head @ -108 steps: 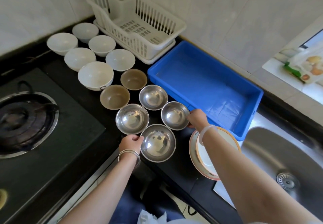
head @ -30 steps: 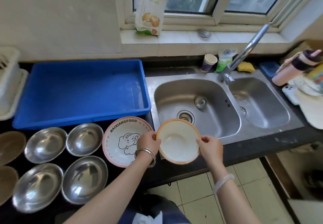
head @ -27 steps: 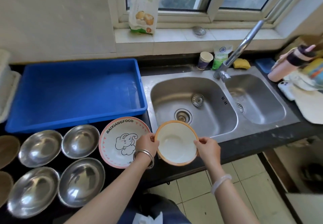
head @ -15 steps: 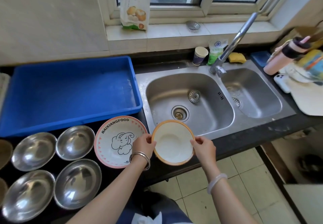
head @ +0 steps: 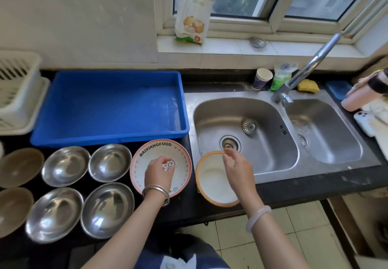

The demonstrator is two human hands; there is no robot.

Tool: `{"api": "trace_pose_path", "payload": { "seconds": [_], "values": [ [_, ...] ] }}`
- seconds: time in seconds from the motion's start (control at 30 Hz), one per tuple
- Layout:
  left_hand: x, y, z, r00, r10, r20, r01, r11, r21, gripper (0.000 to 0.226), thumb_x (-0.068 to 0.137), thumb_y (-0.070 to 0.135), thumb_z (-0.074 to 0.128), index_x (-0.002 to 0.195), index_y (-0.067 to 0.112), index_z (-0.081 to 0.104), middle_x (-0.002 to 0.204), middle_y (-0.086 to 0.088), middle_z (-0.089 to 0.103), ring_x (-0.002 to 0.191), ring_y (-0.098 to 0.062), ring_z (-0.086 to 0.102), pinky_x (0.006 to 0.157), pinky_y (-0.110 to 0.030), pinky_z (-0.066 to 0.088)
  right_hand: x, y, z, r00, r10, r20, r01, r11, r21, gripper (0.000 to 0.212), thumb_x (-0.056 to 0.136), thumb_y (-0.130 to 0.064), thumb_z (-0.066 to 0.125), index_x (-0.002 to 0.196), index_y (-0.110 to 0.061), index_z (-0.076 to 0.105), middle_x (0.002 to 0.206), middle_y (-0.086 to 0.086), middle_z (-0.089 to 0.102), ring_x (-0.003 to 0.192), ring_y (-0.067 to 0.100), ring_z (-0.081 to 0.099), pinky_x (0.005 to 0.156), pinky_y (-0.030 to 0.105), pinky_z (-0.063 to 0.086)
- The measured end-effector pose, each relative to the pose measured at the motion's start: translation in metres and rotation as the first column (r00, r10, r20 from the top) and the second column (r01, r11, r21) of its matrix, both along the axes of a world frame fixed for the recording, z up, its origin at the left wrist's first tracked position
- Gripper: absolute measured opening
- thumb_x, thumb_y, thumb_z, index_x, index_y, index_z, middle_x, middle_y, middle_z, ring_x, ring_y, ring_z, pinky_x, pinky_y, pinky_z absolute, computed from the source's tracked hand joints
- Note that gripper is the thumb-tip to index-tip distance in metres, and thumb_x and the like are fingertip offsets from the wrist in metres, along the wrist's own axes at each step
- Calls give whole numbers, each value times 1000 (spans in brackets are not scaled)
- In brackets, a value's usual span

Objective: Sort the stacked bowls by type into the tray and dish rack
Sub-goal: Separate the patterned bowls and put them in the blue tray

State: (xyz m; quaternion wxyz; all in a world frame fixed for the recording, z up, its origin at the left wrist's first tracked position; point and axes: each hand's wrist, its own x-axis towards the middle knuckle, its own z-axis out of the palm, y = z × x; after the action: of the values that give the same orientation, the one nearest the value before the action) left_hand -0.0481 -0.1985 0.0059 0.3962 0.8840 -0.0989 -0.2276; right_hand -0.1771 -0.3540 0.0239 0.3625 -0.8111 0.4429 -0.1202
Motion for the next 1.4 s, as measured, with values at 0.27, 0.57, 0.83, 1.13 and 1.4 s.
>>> {"api": "trace_pose_path", "payload": {
  "seconds": [0.27, 0.57, 0.83, 1.13, 1.4],
  "values": [
    [26, 40, 1, 978, 192, -78, -180, 973, 148, 53, 82, 15, 63, 132, 13, 46, 137, -14, 43, 120, -32, 47, 102, -43, 42, 94, 23, -14, 838, 429, -338, -433, 899, 66, 32, 97, -35, 43, 116, -16, 60, 106, 6, 68, 99, 27, 63, 81, 36, 50],
    [34, 45, -5, 951, 273, -144, -256, 959, 123, 32, 82, 3, 54, 113, 8, 56, 113, -13, 63, 101, -31, 60, 85, -40, 51, 131, 14, -33, 725, 534, -435, -552, 828, 98, 19, 92, -16, 45, 99, -12, 62, 97, 10, 68, 75, 22, 53, 64, 29, 40],
    [44, 55, -4, 919, 381, -101, -380, 924, 32, 40, 84, -2, 45, 117, 17, 58, 104, -1, 65, 81, -17, 56, 55, -20, 41, 131, 6, -16, 774, 550, -315, -523, 835, 172, 14, 91, -18, 53, 92, -17, 67, 78, 0, 64, 71, 23, 68, 65, 37, 61],
    [91, 63, 39, 836, 484, -258, -546, 784, -295, 13, 84, 20, 61, 96, 14, 63, 95, -4, 68, 87, -21, 64, 78, -32, 53, 167, -8, 36, 928, 370, -49, -330, 876, 352, 12, 87, -7, 60, 88, -17, 66, 78, 8, 69, 50, 17, 70, 44, 28, 57],
    [157, 83, 42, 729, 514, -452, -684, 584, -437, 17, 90, 6, 51, 106, 7, 56, 96, -13, 60, 80, -28, 58, 70, -39, 54, 249, 25, 31, 968, 243, 59, -243, 857, 454, 17, 86, 0, 57, 97, -11, 65, 68, 7, 67, 46, 12, 67, 44, 25, 56]
  ]
}}
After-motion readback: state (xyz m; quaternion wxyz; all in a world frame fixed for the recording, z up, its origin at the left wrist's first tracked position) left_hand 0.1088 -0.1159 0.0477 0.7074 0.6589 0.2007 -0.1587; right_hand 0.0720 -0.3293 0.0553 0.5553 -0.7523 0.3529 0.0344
